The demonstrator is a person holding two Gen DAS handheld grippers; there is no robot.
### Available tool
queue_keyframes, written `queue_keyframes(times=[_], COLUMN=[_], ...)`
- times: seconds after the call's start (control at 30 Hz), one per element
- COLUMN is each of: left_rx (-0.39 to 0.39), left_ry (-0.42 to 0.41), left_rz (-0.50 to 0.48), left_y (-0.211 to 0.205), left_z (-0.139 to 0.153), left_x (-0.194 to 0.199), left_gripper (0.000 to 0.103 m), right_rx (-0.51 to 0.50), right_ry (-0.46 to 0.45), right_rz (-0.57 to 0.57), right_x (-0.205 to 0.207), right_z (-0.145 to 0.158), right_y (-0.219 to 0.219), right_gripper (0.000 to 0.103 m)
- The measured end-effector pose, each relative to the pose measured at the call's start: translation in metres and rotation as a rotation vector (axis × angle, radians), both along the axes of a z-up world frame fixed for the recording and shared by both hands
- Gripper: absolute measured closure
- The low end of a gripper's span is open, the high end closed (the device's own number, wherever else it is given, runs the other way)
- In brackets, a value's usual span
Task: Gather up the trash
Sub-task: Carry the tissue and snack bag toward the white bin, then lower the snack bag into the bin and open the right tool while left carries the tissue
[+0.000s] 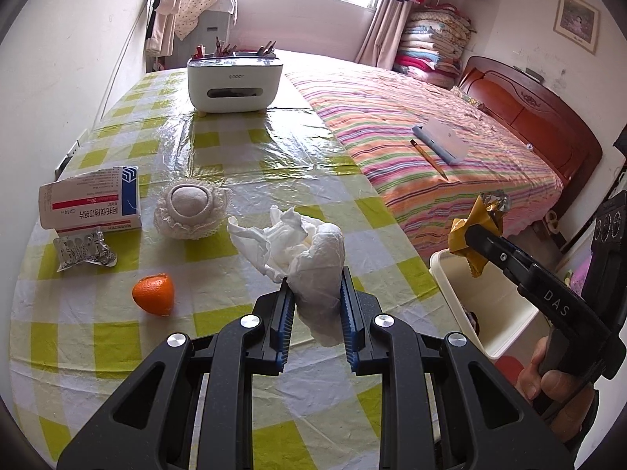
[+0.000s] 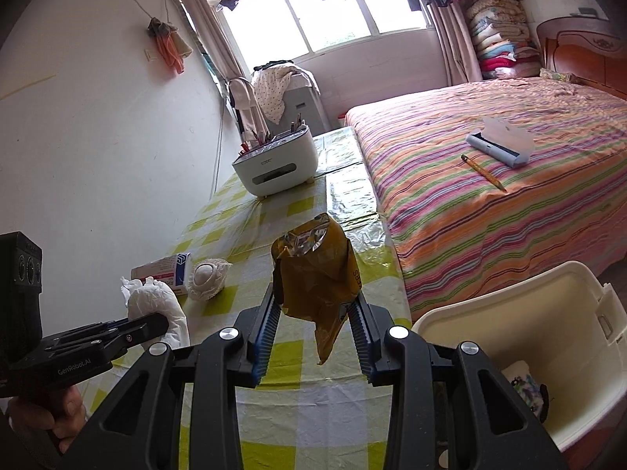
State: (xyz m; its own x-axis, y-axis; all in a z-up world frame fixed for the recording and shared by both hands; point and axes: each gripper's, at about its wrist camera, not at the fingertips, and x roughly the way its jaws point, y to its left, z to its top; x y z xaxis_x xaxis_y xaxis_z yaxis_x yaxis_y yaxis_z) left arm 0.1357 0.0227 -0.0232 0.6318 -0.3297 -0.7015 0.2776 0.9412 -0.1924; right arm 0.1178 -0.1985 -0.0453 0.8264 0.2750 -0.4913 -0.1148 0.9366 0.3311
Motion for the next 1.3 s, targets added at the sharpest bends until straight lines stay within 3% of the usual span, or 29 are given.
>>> queue_keyframes(times=[0.5, 1.0, 1.1, 1.23, 1.3], left_rx=[0.016, 0.031, 0.032, 0.038, 0.041], left_ry=[-0.045, -0.038, -0.037, -0.038, -0.034], left_rz=[-0.145, -0.261, -0.27, -0.282, -0.284], left_y=[-0.078, -0.135, -0.139, -0.142, -0.144], left_z=[0.009, 0.008, 0.007, 0.006, 0.005], left_x=[-0.013, -0.026, -0.028, -0.029, -0.029], left_gripper=[0.082, 0.082, 0.082, 0.082, 0.082], right_rx=[0.038, 0.108, 0.139, 0.168, 0.173], right_ry=[-0.014, 0.06, 0.078, 0.081, 0.072], right_rz=[-0.184, -0.295, -0.301, -0.305, -0.308], right_x=[-0.029, -0.029, -0.027, -0.028, -0.029], right_z=[-0.004, -0.018, -0.022, -0.025, -0.024], right_y=[-0.07, -0.112, -0.117, -0.12, -0.121], right_gripper=[0.069, 0.067, 0.064, 0.046, 0.044])
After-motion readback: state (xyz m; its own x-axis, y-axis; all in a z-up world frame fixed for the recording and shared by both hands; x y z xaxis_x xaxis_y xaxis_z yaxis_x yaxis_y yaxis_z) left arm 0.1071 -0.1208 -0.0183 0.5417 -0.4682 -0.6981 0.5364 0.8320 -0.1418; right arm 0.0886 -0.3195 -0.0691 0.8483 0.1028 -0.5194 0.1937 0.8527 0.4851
